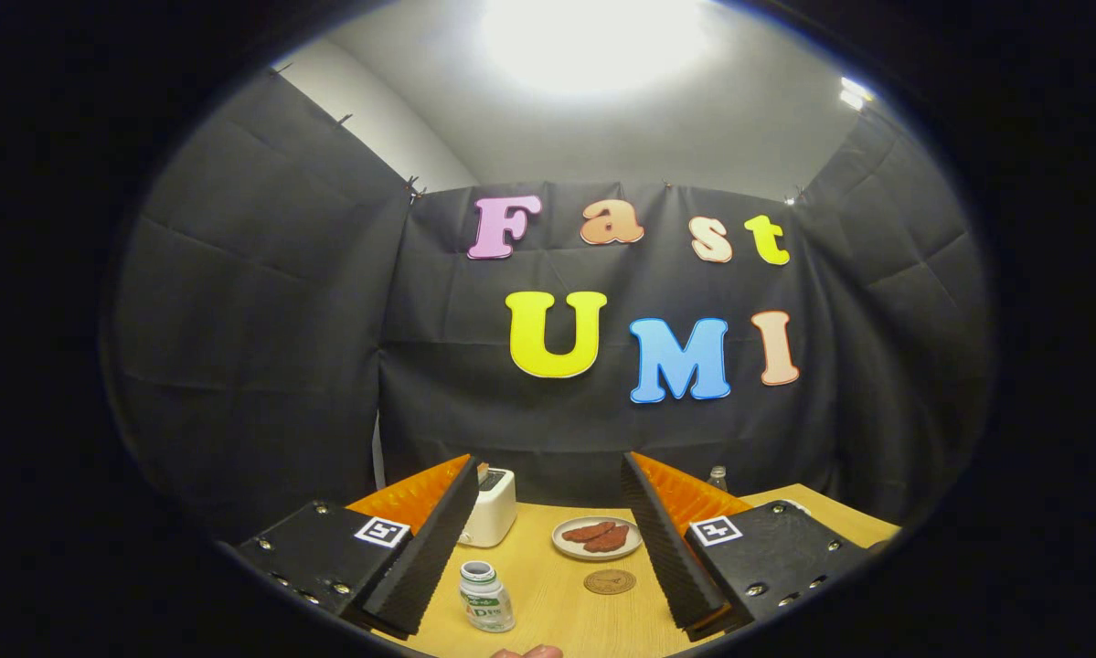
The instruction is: Take the bottle from table, then pour the juice into the cup, finally place the bottle on the coaster
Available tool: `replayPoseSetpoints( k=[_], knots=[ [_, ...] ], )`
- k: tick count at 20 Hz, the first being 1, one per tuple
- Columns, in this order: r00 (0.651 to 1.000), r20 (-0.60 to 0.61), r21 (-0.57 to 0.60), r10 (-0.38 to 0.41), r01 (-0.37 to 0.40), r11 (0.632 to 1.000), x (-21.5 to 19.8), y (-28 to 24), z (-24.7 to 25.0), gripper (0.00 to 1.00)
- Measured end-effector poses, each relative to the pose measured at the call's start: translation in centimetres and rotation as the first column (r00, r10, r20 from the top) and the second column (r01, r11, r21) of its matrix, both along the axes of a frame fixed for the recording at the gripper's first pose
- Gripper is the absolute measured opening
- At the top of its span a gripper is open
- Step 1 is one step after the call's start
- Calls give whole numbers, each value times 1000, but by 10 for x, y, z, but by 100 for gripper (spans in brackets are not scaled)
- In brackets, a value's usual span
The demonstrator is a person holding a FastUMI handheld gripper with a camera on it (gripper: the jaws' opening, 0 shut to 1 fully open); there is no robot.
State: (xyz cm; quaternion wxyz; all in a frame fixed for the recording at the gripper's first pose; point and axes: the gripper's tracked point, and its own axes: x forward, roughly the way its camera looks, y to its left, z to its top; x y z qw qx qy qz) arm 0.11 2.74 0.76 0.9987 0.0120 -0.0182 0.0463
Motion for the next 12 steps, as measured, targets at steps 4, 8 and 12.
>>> replayPoseSetpoints(
  k=[4,8,12],
  knots=[
    [1000,23,10,3,-3,1000,1,-3,1,96],
    [999,45,1,-3,3,1000,4,1,-7,96],
    [999,49,6,4,-4,1000,9,16,-28,96]
  ],
)
